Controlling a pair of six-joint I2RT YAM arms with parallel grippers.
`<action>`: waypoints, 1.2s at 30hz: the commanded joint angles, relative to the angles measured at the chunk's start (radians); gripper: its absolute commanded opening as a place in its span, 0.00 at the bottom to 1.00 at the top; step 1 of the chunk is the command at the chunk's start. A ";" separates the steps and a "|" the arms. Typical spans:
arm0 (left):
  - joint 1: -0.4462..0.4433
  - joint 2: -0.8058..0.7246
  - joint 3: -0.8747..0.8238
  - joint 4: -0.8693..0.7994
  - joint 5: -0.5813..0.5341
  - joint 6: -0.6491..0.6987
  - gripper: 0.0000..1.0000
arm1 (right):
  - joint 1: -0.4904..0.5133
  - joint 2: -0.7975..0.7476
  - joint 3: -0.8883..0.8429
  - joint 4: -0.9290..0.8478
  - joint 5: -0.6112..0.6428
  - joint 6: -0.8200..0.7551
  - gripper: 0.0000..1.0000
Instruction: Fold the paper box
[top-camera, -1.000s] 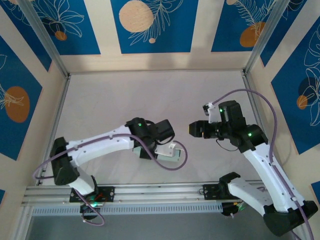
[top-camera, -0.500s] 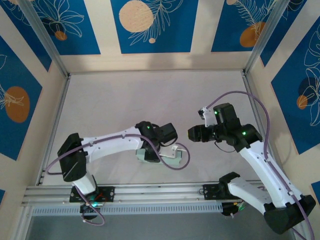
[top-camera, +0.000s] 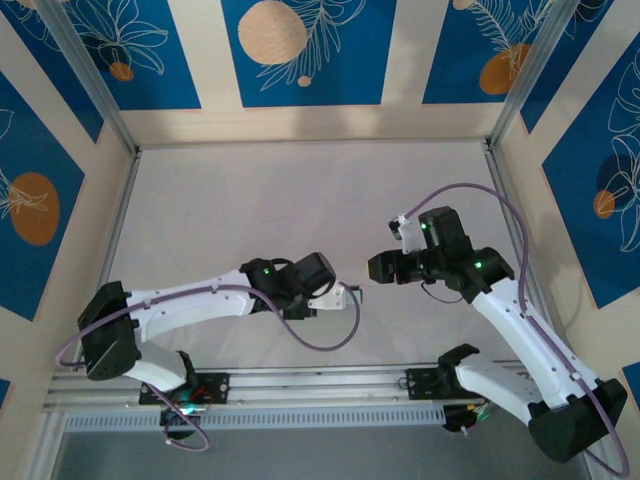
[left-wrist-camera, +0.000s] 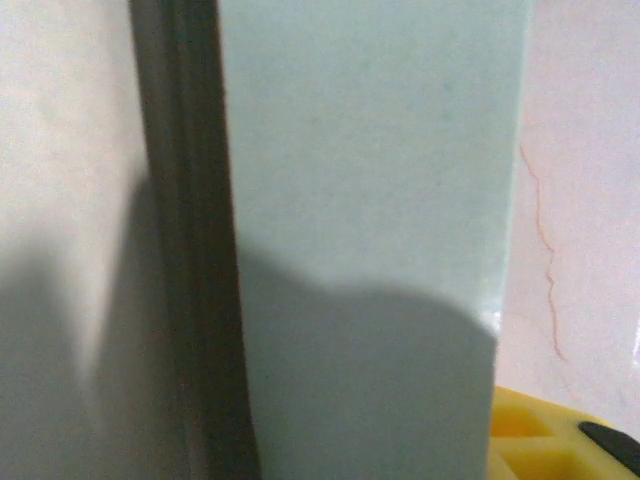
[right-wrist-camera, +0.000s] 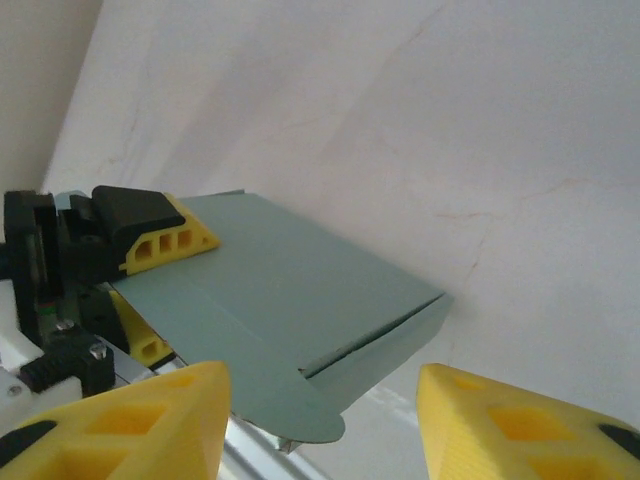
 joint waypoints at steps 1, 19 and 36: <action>0.052 0.043 0.073 -0.042 0.151 -0.012 0.42 | 0.037 -0.031 -0.008 0.023 0.098 -0.249 0.52; 0.147 0.179 0.179 -0.126 0.325 0.032 0.36 | 0.053 0.131 -0.017 0.041 0.033 -0.658 0.45; 0.157 0.208 0.194 -0.130 0.312 0.032 0.41 | 0.013 0.239 0.112 -0.047 -0.059 -0.506 0.12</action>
